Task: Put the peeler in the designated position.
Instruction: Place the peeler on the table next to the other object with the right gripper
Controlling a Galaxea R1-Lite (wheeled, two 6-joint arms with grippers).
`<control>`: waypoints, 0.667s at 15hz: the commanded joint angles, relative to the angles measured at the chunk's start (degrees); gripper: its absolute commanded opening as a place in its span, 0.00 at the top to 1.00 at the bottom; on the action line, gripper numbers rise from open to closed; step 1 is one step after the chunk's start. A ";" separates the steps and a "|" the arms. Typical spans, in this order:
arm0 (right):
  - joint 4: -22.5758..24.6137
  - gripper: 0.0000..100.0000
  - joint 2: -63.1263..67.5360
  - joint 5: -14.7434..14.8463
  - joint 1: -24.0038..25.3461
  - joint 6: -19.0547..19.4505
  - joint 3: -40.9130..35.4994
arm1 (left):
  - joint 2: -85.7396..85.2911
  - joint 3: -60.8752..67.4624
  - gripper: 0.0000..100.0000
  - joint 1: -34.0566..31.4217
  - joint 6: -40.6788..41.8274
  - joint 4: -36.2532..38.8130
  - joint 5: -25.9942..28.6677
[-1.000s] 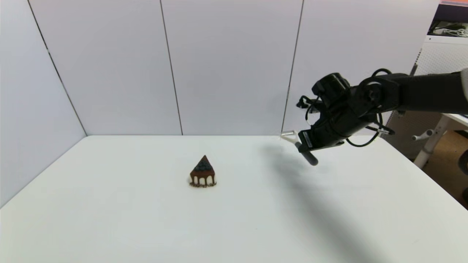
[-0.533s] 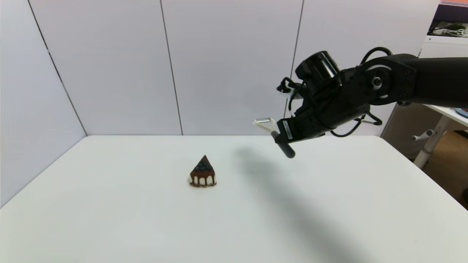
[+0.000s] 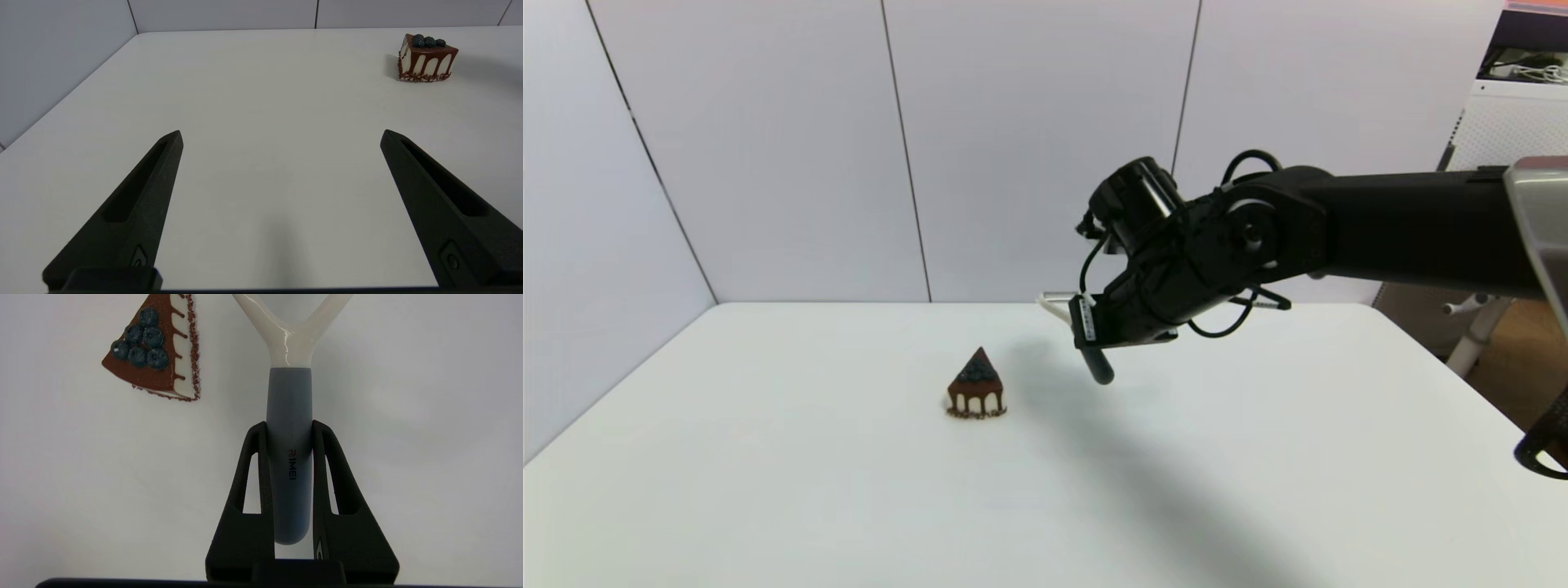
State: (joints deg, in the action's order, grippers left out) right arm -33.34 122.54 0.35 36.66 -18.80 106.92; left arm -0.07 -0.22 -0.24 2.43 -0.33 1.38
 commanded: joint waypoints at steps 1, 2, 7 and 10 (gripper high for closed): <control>0.21 1.00 3.50 -0.18 0.26 -0.80 0.13 | 0.07 0.04 0.00 -0.02 0.04 -0.02 0.03; 0.21 1.00 4.02 -0.18 0.34 -0.98 0.13 | 0.07 -0.04 0.00 -0.02 0.04 -0.02 0.03; 0.21 1.00 6.57 0.00 1.84 -1.07 0.21 | 0.07 0.04 0.00 -0.02 0.04 -0.02 0.03; 0.29 1.00 7.98 0.09 2.63 -1.07 0.92 | 0.07 -0.04 0.00 -0.02 0.04 -0.02 0.03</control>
State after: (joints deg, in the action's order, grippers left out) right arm -32.90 129.35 0.41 38.91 -19.76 107.36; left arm -0.07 -0.21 -0.24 2.43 -0.33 1.43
